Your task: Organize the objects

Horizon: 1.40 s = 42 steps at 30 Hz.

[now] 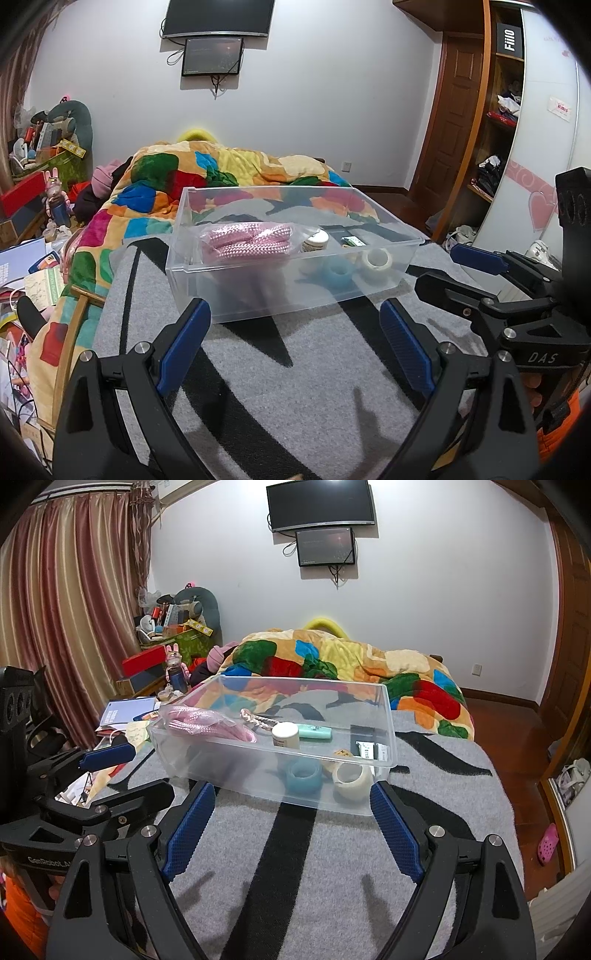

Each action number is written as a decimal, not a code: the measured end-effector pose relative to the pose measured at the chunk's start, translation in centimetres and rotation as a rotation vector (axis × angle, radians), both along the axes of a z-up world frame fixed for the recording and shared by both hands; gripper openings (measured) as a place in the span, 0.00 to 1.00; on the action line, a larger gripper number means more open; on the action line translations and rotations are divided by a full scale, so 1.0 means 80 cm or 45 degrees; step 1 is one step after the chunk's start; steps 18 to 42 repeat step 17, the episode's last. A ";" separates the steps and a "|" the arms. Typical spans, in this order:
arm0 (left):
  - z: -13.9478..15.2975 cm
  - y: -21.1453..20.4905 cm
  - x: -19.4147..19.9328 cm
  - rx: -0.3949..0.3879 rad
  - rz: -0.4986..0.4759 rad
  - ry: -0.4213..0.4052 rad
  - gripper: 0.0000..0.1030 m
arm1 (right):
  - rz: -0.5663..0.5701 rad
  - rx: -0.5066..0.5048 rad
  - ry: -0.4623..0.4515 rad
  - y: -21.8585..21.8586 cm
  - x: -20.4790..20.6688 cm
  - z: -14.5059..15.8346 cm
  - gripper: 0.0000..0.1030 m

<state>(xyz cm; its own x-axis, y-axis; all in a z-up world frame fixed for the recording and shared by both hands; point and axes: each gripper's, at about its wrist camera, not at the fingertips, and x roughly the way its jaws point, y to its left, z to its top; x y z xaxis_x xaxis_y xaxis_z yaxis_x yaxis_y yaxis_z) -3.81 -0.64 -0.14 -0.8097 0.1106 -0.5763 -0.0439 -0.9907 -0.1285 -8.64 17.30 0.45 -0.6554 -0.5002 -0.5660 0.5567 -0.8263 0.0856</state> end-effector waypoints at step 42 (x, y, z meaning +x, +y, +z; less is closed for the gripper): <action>0.003 0.001 0.004 0.001 0.000 0.006 0.91 | -0.001 -0.001 -0.008 0.000 0.000 -0.003 0.82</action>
